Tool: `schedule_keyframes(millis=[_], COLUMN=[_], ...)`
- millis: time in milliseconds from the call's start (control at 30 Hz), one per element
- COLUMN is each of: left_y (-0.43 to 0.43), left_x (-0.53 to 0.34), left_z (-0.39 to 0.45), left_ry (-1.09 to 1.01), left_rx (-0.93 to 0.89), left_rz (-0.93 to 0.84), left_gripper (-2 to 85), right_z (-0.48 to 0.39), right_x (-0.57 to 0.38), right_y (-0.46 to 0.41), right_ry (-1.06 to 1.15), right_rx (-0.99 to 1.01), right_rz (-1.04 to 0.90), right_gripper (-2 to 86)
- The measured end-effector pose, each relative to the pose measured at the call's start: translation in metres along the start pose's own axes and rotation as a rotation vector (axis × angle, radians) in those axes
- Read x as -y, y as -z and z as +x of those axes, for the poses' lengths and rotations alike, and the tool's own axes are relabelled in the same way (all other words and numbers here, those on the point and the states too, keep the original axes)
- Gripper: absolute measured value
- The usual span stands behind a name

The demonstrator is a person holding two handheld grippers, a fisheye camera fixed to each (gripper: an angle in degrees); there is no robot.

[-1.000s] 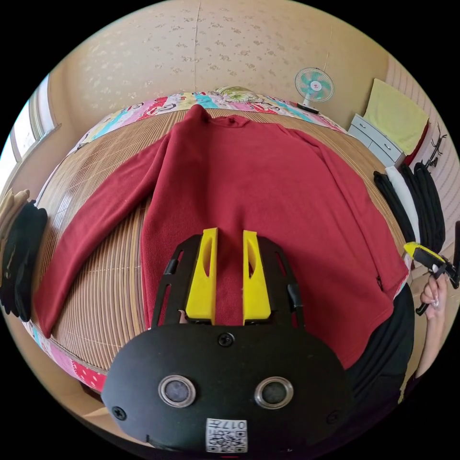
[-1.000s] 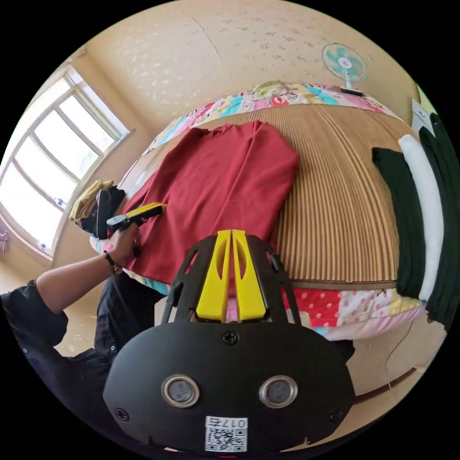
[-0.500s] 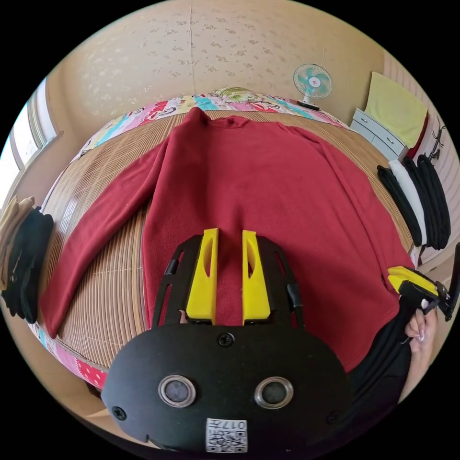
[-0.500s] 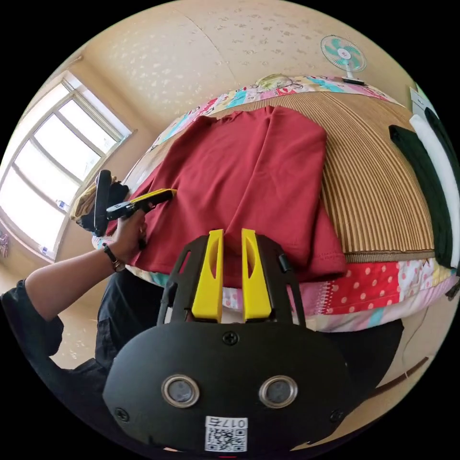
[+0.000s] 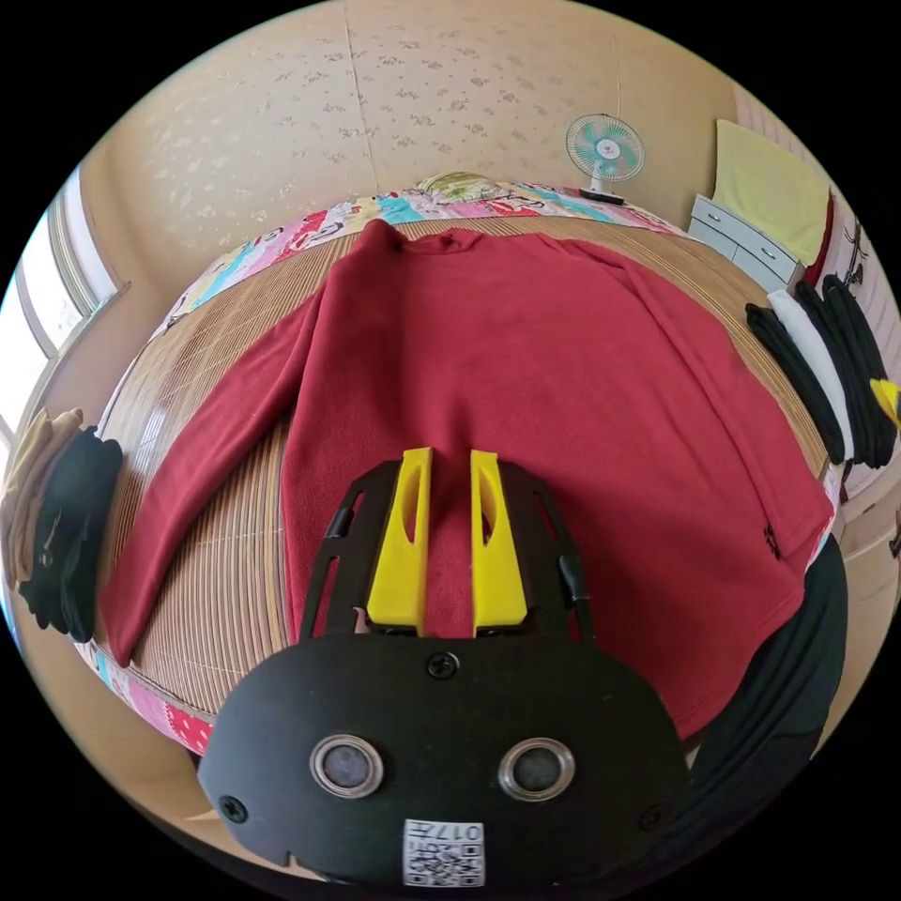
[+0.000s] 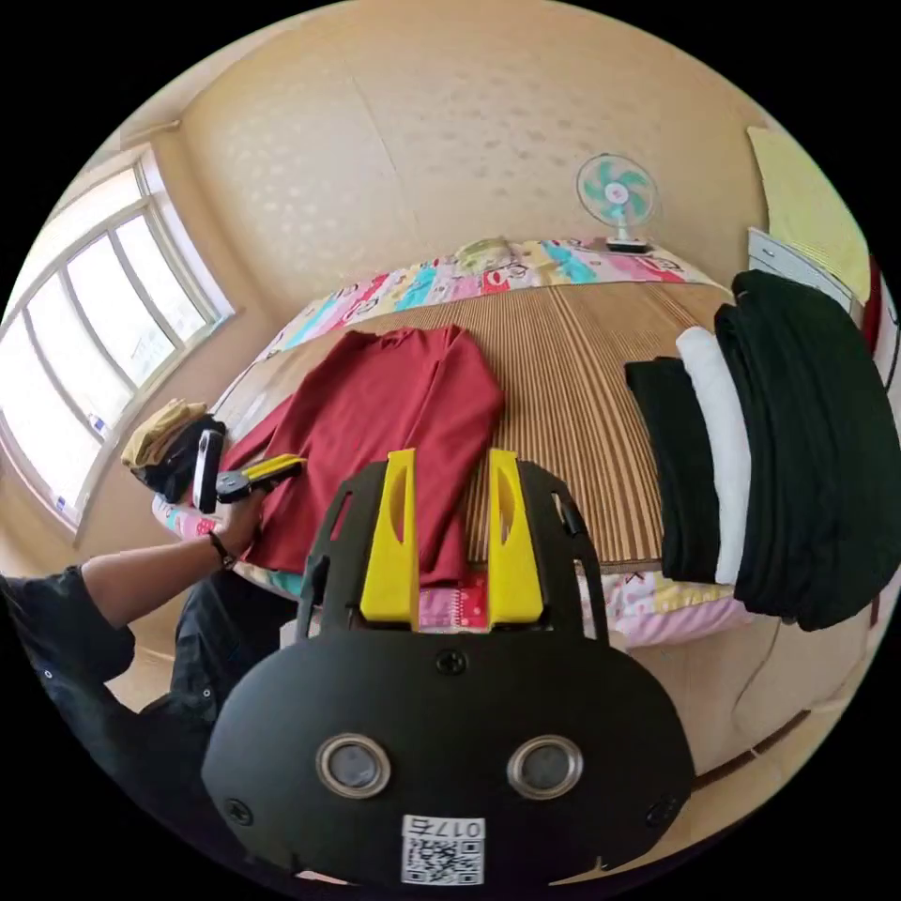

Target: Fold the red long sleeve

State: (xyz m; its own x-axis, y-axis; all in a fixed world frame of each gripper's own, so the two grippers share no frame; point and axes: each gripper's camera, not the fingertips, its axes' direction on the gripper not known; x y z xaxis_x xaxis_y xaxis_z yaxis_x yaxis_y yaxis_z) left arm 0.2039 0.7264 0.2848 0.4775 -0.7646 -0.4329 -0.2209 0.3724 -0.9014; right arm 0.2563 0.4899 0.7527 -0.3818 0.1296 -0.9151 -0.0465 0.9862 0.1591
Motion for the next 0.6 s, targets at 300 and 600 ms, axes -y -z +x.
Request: schedule_keyframes(millis=[300, 600], left_y=[0.015, 0.025], left_x=[0.016, 0.038], left_z=[-0.016, -0.045], left_ry=[0.03, 0.086], left_rx=[-0.094, -0.211], left_rz=[0.0, -0.006], left_gripper=[6.5, 6.3], right_z=[-0.085, 0.071], right_x=[-0.024, 0.008], right_y=[-0.086, 0.082], right_ry=[0.117, -0.62], right_rx=[-0.11, -0.573], right_rz=[-0.15, 0.388], right_gripper=[3.6, 3.0])
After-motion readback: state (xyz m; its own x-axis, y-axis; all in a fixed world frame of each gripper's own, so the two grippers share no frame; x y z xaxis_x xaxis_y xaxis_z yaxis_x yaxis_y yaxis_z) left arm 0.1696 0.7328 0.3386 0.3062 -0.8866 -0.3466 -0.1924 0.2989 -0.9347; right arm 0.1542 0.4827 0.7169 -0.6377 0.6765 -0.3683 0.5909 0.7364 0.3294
